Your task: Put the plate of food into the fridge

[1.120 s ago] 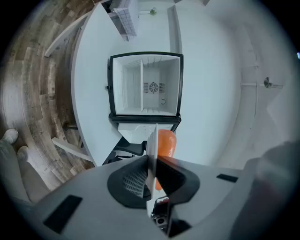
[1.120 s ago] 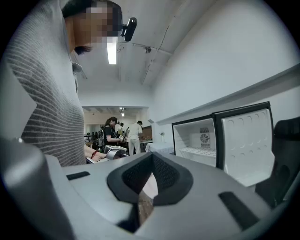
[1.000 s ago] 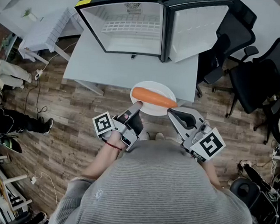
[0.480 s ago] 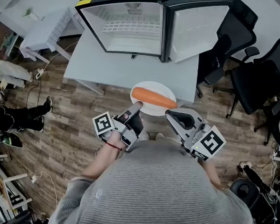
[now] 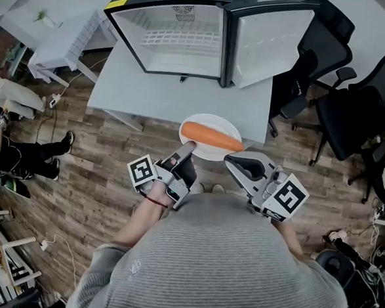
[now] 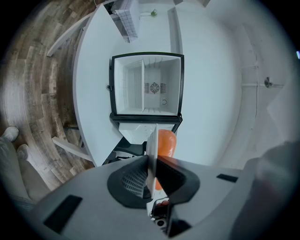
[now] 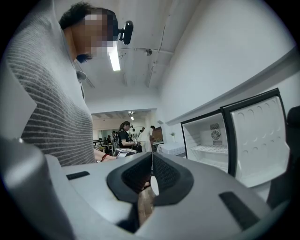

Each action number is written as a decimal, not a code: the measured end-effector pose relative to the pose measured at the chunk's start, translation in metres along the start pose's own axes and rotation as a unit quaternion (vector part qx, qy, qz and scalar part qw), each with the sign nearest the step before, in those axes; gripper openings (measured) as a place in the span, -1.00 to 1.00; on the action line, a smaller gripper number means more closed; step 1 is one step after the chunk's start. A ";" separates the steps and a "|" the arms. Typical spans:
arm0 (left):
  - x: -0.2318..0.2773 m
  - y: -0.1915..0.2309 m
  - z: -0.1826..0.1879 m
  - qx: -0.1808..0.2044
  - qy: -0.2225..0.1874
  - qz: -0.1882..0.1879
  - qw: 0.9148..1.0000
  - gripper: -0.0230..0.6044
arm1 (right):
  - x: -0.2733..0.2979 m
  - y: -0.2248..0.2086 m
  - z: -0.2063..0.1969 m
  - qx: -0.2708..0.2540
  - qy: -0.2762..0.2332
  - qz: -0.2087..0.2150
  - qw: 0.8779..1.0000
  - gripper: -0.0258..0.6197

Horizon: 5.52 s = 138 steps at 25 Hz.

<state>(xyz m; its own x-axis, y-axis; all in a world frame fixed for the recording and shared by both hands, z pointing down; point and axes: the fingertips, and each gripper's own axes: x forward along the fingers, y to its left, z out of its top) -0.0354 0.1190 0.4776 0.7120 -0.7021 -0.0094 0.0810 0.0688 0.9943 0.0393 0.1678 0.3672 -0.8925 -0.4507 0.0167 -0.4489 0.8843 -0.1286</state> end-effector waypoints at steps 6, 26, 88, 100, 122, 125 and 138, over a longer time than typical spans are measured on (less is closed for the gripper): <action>0.003 0.000 -0.002 0.000 -0.002 -0.003 1.000 -0.76 | -0.003 -0.002 0.001 -0.008 -0.004 0.000 1.000 -0.88; 0.009 0.004 -0.013 0.003 -0.022 -0.002 1.000 -0.76 | -0.014 -0.003 0.001 -0.008 -0.010 0.030 0.999 -0.88; 0.093 -0.012 0.211 -0.021 -0.013 -0.022 0.999 -0.76 | 0.165 -0.147 0.021 -0.016 -0.003 0.000 1.000 -0.88; 0.110 -0.015 0.211 -0.029 -0.026 -0.028 0.999 -0.76 | 0.163 -0.163 0.028 -0.018 0.008 0.015 1.000 -0.88; 0.147 -0.015 0.252 -0.019 -0.066 -0.014 0.998 -0.76 | 0.165 -0.196 0.032 0.015 0.010 0.051 0.999 -0.88; 0.153 -0.015 0.260 -0.022 -0.069 -0.014 0.997 -0.76 | 0.168 -0.203 0.031 0.011 0.008 0.050 0.999 -0.88; 0.172 -0.003 0.291 -0.027 -0.077 0.005 0.997 -0.76 | 0.177 -0.224 0.027 0.025 0.012 0.047 0.999 -0.88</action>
<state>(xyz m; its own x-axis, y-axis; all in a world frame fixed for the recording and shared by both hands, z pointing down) -0.1159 -0.2085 0.5039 0.5979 -0.8013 0.0201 0.1157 0.1111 0.9870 -0.0167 -0.1137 0.3720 -0.9315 -0.3627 0.0263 -0.3613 0.9149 -0.1799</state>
